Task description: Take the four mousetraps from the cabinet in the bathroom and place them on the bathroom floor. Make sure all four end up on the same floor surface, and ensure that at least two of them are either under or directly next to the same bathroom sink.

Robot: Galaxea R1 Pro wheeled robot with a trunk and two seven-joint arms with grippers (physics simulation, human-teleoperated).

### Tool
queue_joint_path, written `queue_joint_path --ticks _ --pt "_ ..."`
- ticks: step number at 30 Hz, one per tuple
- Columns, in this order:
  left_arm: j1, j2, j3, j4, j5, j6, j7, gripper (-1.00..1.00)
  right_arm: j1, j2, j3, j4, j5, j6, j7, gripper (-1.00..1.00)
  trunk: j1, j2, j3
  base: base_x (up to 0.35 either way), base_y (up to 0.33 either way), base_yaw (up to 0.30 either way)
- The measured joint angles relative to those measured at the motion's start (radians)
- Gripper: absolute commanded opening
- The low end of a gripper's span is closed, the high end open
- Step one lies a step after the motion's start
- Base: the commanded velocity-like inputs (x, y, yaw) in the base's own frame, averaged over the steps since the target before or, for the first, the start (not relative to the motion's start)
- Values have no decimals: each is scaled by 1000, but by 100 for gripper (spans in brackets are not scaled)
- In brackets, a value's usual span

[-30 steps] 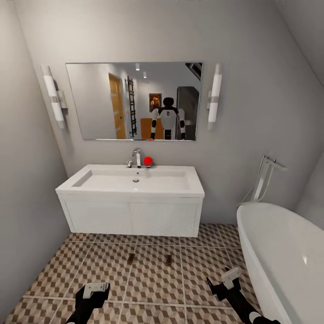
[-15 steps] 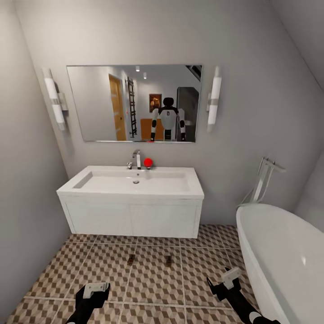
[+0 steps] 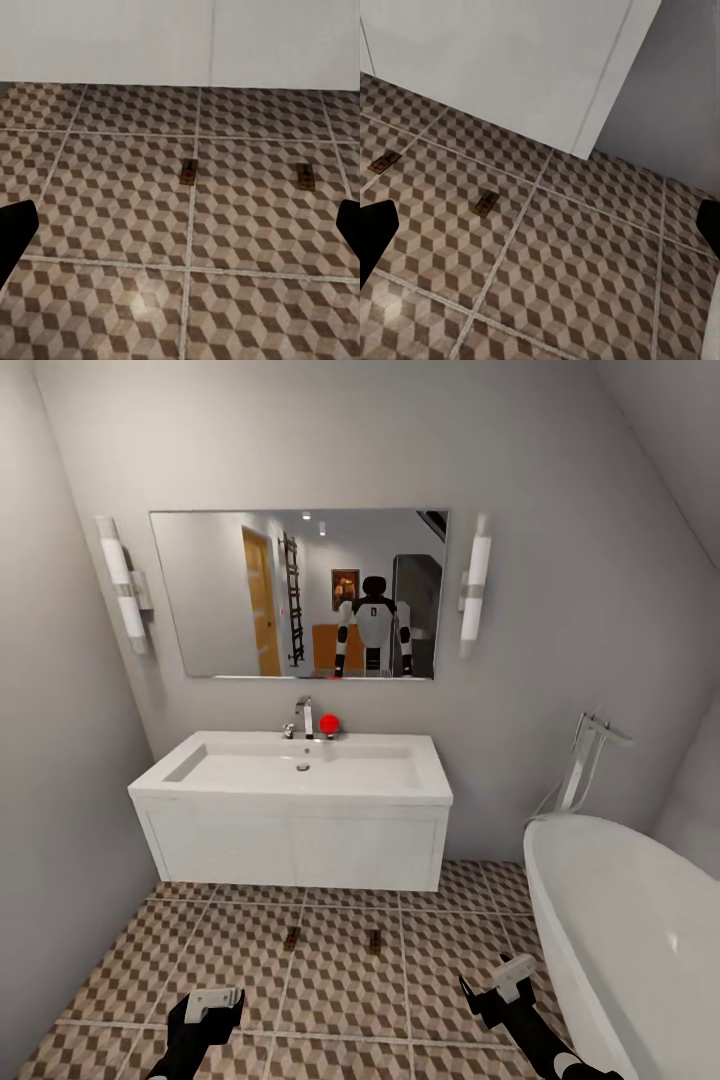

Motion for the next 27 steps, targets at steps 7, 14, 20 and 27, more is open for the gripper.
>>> queue_joint_path --ticks 7,14,20,27 --pt "0 0 0 0 0 0 0 100 0 0 0 0 0 0 0 100 -27 49 22 0 0 0" --pt "0 0 0 0 0 0 0 100 0 0 0 0 0 0 0 100 -54 98 44 0 0 0" --pt "0 0 0 0 0 0 0 100 0 0 0 0 0 0 0 100 -77 140 63 0 0 0" --pt "0 0 0 0 0 0 0 100 0 0 0 0 0 0 0 100 -104 189 85 0 0 0"
